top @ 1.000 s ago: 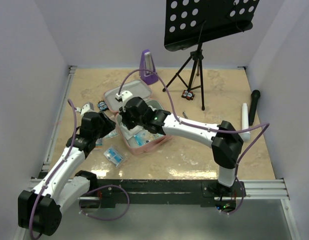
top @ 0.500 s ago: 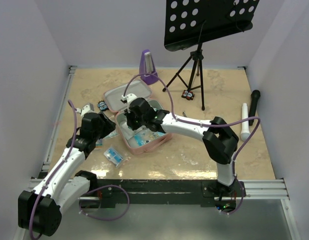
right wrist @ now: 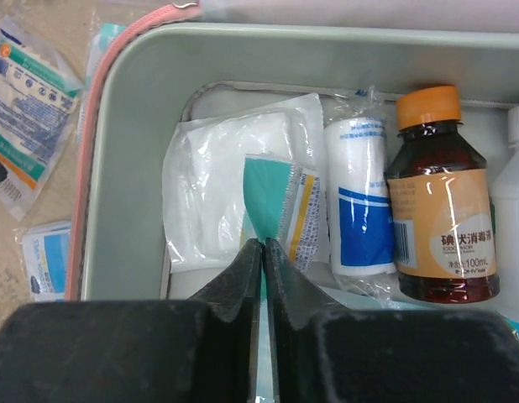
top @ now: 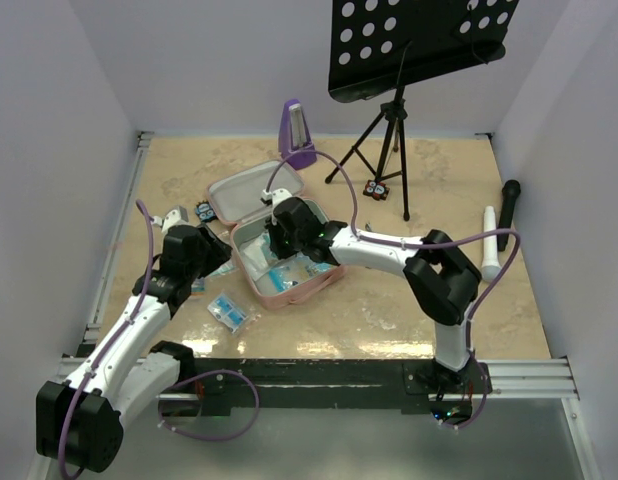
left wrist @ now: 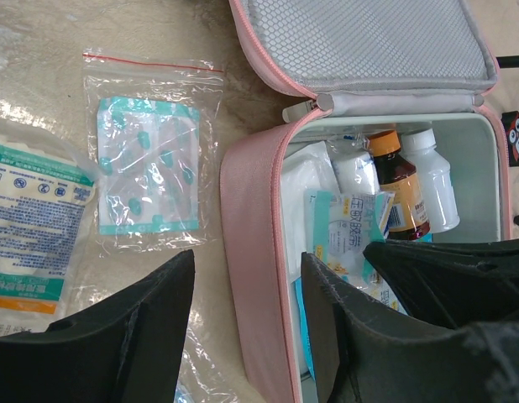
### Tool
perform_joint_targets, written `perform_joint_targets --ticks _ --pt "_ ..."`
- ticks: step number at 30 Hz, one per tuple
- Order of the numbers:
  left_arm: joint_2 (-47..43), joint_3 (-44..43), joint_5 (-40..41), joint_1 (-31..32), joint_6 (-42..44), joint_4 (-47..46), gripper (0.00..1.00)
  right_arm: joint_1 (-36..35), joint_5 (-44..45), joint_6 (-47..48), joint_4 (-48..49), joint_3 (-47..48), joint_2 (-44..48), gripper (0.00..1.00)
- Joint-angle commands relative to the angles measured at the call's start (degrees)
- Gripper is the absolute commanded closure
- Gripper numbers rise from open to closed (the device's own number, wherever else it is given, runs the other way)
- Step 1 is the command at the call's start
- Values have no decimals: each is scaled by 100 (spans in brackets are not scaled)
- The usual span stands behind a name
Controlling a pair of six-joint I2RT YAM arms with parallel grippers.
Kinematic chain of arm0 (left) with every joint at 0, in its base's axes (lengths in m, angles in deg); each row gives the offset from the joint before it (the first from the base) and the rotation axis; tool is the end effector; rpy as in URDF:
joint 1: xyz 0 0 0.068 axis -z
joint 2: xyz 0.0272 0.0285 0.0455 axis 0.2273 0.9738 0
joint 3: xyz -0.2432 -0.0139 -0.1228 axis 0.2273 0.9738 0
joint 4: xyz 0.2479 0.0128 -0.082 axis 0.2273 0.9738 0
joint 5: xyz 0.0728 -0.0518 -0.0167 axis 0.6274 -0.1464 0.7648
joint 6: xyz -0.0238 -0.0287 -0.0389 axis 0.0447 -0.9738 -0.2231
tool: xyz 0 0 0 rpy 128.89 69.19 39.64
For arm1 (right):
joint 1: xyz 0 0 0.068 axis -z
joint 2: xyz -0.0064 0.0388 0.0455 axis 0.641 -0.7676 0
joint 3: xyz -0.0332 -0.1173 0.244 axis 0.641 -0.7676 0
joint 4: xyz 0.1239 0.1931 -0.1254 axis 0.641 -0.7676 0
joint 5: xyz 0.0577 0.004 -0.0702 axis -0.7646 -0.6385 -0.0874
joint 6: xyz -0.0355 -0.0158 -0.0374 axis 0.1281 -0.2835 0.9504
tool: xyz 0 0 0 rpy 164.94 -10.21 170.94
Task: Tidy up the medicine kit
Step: Place the medical item at the medicine box.
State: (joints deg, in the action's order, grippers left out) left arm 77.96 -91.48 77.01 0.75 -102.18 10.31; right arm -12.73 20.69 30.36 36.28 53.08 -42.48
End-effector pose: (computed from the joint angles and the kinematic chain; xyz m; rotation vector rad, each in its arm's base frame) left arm 0.1852 -0.0411 0.2269 -0.7152 2.1293 -0.4489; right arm 0.2658 0.3443 0.2108 -0.6044 2.2301 0.6184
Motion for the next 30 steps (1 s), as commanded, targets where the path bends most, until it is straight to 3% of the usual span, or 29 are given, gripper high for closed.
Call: perform_joint_targets --ticks 1,7,14,30 --pt "-23 44 -41 -35 0 -161 42 4 255 -164 170 -158 397 86" --pt "-23 61 -59 -35 -9 -178 42 4 510 -190 144 -237 661 65" --pt "-5 62 -76 -35 -9 -214 42 13 677 -120 -67 -158 732 50" --pt "21 123 -120 -35 -17 -293 43 -5 1591 -58 -621 123 319 48"
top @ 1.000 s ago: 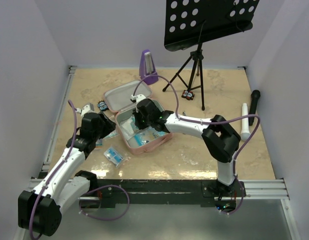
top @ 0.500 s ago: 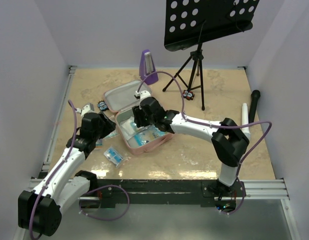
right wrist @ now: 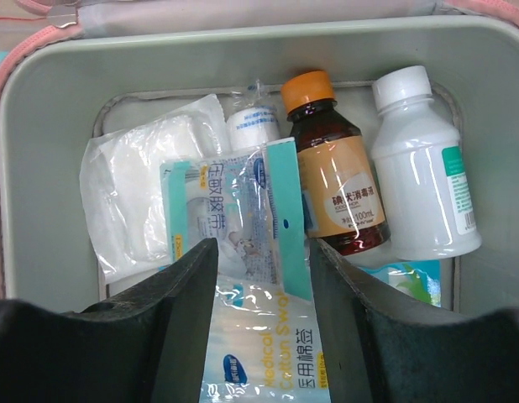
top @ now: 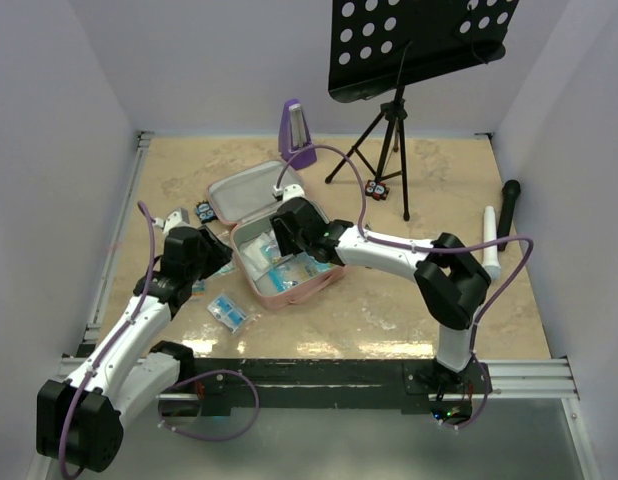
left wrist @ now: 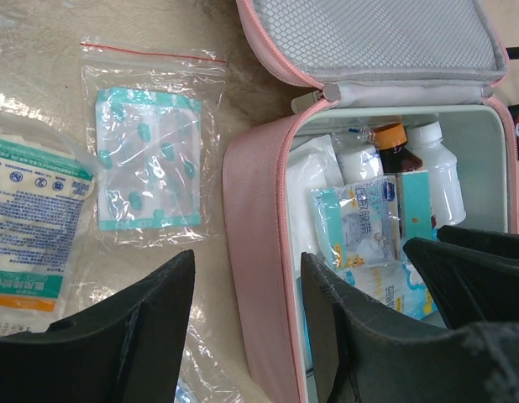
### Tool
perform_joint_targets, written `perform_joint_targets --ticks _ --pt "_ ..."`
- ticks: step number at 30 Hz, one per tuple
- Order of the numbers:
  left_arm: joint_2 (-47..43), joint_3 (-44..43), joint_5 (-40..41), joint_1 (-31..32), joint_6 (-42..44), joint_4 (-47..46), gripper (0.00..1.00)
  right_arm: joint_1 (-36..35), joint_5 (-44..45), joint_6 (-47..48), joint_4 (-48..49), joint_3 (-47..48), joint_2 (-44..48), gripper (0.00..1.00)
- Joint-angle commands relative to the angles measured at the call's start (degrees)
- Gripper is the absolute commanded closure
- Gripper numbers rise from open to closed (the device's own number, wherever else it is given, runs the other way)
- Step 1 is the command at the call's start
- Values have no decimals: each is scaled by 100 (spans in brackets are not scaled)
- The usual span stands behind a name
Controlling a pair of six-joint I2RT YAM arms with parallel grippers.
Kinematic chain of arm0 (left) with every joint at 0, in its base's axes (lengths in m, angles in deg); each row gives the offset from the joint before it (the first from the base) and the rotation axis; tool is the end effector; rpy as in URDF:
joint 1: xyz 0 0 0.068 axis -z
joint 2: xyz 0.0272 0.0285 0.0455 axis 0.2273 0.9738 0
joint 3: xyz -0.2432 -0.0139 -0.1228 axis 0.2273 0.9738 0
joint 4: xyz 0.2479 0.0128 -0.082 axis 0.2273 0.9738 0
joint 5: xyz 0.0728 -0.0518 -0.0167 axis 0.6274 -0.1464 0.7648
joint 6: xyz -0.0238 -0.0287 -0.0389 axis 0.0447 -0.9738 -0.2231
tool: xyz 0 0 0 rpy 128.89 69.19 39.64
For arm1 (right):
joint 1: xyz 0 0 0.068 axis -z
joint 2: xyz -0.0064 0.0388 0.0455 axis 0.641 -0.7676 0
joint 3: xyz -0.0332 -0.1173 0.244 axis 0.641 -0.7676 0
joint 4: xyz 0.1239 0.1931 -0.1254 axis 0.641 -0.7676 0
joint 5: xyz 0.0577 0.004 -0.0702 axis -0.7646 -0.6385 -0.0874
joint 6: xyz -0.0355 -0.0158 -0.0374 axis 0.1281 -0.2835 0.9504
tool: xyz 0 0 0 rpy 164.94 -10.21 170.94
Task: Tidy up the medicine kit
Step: Place the medical item at the medicine box.
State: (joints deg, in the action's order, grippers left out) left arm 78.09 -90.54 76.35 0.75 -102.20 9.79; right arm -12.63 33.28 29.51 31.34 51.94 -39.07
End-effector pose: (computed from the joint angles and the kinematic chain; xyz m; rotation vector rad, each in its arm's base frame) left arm 0.1845 -0.0413 0.2217 -0.7126 2.1432 -0.4560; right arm 0.2628 0.3264 0.2222 -0.4670 2.2292 0.3744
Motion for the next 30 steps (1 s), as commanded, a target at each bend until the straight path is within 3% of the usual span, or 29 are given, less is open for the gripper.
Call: perform_joint_targets --ticks 1,4,15,20,30 --pt "17 29 -46 -35 -15 -249 43 -16 315 36 -127 237 -57 48" --pt "17 38 -72 -35 -15 -258 43 -16 245 45 -127 272 -154 52" --pt "-27 56 -64 -35 -6 -232 43 -16 -2 54 -31 290 -198 80" --pt "-36 91 -55 -35 -6 -214 43 -24 -115 36 118 254 -93 100" --pt "-62 134 -55 -35 -24 -231 43 -42 -1327 124 760 87 197 100"
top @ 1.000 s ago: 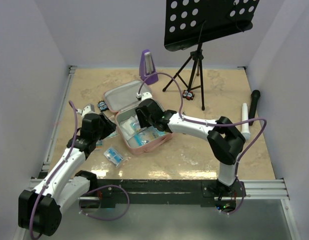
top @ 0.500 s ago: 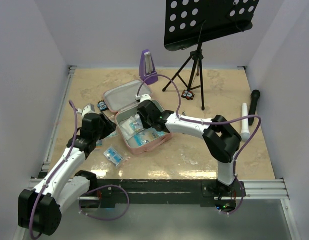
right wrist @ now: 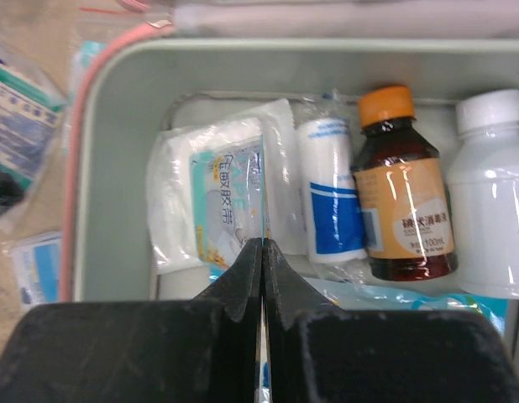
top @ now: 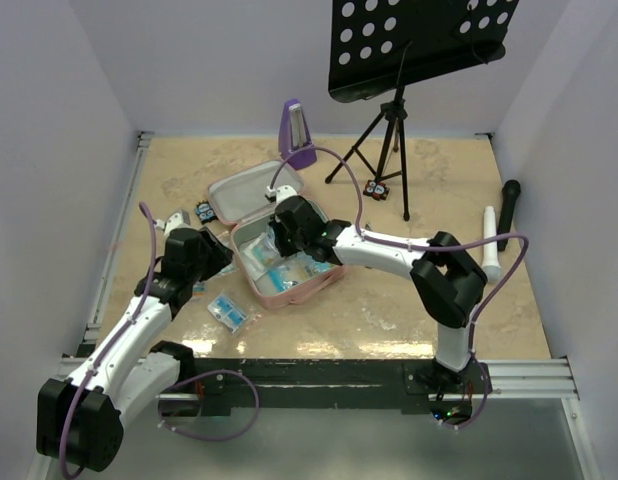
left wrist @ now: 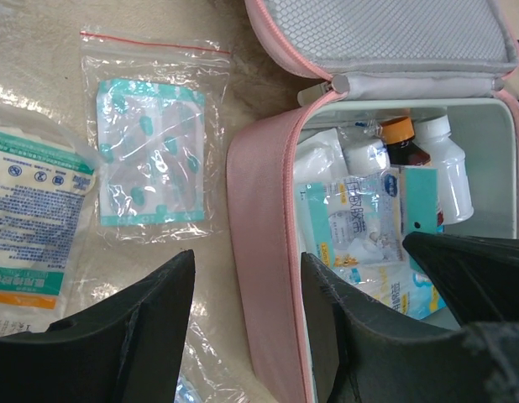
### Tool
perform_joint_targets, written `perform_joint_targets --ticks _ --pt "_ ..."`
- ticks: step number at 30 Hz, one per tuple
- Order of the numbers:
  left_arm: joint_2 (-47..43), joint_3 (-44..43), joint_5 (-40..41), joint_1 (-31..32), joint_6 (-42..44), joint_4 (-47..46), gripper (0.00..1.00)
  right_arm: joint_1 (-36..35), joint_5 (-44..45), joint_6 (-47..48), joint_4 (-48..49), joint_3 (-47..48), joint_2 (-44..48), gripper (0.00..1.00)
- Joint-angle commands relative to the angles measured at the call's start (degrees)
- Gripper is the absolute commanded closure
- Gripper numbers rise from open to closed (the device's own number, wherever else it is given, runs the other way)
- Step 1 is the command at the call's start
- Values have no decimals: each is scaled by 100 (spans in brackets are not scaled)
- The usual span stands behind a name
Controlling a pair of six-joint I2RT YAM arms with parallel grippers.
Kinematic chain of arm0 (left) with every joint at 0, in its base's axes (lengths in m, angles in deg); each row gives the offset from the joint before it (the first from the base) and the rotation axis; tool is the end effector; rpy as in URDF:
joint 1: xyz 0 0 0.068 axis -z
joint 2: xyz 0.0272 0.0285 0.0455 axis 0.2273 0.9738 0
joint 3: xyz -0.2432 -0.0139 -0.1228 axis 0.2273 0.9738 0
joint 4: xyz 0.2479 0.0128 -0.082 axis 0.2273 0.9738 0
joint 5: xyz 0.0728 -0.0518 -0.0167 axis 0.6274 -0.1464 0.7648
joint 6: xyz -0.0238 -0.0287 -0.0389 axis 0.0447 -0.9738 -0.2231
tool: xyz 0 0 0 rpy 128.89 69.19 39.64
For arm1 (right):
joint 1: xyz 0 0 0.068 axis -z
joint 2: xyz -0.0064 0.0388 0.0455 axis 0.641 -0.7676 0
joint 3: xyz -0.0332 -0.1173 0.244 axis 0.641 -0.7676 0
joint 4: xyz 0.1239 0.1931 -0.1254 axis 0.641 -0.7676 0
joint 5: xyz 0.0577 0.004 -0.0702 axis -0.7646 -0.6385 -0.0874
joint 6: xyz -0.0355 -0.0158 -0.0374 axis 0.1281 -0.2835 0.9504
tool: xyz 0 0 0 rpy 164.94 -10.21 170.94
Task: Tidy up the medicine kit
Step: Place the medical item at the medicine box.
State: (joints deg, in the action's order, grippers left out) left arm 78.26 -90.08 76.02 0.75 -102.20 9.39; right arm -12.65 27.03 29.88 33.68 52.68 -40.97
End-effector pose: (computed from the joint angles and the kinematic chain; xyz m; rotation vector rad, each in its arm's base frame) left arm 0.1844 -0.0415 0.2191 -0.7109 2.1495 -0.4598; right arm 0.2651 0.3358 0.2158 -0.5333 2.2362 0.4940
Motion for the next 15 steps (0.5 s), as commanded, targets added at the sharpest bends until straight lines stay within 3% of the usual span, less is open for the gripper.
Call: perform_joint_targets --ticks 1,11,15 --pt "-80 89 -31 -35 -24 -192 42 -40 -747 60 535 31 344 100" --pt "-97 80 -13 -35 -24 -131 43 -40 -757 -142 263 321 -122 100" --pt "-62 71 -65 -35 -33 -131 43 -40 -458 -221 0 321 -149 77"
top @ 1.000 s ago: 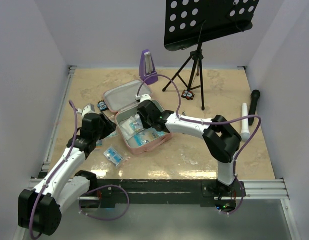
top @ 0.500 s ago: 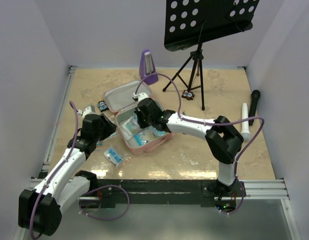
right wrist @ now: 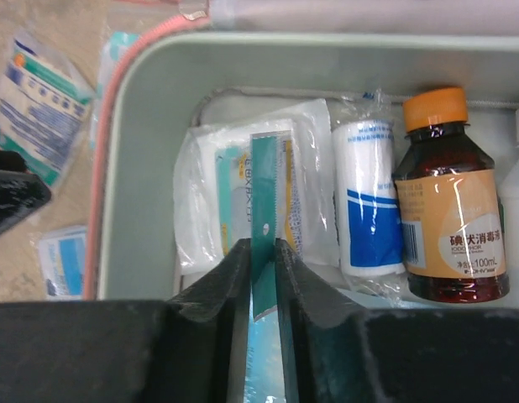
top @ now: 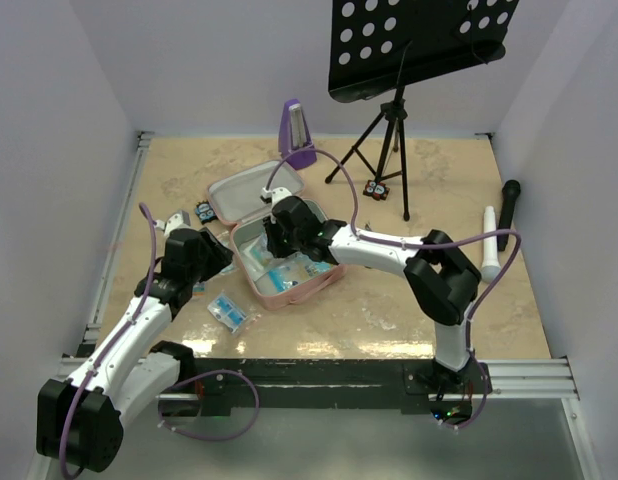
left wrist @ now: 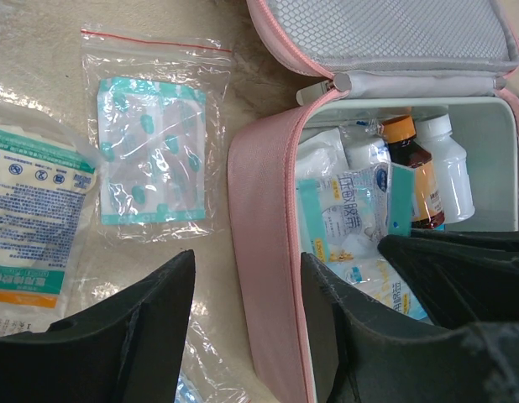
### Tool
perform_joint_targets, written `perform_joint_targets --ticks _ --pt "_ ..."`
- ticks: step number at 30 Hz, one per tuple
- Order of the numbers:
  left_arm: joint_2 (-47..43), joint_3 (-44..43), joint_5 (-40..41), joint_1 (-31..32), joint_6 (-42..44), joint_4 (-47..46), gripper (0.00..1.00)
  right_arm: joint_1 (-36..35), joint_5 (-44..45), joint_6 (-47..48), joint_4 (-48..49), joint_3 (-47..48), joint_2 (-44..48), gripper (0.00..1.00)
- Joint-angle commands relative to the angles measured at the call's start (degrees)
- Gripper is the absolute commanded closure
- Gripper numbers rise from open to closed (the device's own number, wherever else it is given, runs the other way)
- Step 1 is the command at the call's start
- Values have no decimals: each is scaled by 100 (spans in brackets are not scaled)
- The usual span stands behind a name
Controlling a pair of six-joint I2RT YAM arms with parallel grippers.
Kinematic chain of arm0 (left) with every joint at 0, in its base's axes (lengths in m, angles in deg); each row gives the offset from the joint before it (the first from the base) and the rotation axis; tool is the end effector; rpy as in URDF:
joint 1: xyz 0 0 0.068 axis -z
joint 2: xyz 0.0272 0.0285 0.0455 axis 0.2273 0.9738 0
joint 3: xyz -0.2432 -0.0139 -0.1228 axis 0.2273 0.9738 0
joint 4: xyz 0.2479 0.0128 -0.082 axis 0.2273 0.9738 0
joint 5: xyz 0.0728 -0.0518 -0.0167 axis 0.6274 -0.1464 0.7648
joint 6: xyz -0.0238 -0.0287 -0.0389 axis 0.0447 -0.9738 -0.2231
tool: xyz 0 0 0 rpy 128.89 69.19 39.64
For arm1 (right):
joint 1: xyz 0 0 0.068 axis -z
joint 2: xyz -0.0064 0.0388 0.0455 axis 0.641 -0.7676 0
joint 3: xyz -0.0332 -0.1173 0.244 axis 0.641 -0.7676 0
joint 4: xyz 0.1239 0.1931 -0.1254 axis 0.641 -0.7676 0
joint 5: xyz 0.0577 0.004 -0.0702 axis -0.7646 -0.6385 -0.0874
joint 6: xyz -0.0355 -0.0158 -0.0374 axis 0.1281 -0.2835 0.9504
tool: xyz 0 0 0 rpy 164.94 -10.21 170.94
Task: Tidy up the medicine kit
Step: Place the medical item at the medicine box.
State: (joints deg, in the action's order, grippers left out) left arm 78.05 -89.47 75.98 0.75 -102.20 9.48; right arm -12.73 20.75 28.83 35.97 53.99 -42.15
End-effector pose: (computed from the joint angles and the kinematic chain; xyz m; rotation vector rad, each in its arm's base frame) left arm 0.1829 -0.0412 0.2160 -0.7126 2.1577 -0.4561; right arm 0.2667 0.3453 0.2179 -0.5703 2.2265 0.6406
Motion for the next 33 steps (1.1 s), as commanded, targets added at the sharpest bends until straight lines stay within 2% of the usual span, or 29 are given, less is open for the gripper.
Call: perform_joint_targets --ticks 1,7,12,15,16,17,18,20,21,33 --pt "-6 -42 -88 -35 -7 -148 43 -31 266 -99 -317 198 4 72" --pt "144 -341 79 -35 152 -78 43 -31 671 -28 -397 -12 426 50" --pt "-14 -236 26 -35 3 -174 43 -66 872 -90 -362 -74 777 43" --pt "-14 -227 -17 -35 -6 -175 43 -119 1057 -55 -485 -74 944 42" --pt "-5 -227 -18 -35 -6 -175 43 -163 1110 -2 -529 -91 980 43" --pt "3 -227 0 -35 -6 -166 43 -189 1119 59 -538 -109 980 50" --pt "4 -210 -9 -35 -24 -166 43 -242 1093 121 -555 -153 945 62" --pt "-23 -166 -26 -35 -68 -192 43 -303 1075 191 -634 -179 814 96" --pt "-31 -140 -52 -35 -77 -201 43 -338 1084 209 -695 -180 752 100" --pt "-216 -157 53 -35 -121 -60 43 -515 1075 297 -872 -250 383 100"
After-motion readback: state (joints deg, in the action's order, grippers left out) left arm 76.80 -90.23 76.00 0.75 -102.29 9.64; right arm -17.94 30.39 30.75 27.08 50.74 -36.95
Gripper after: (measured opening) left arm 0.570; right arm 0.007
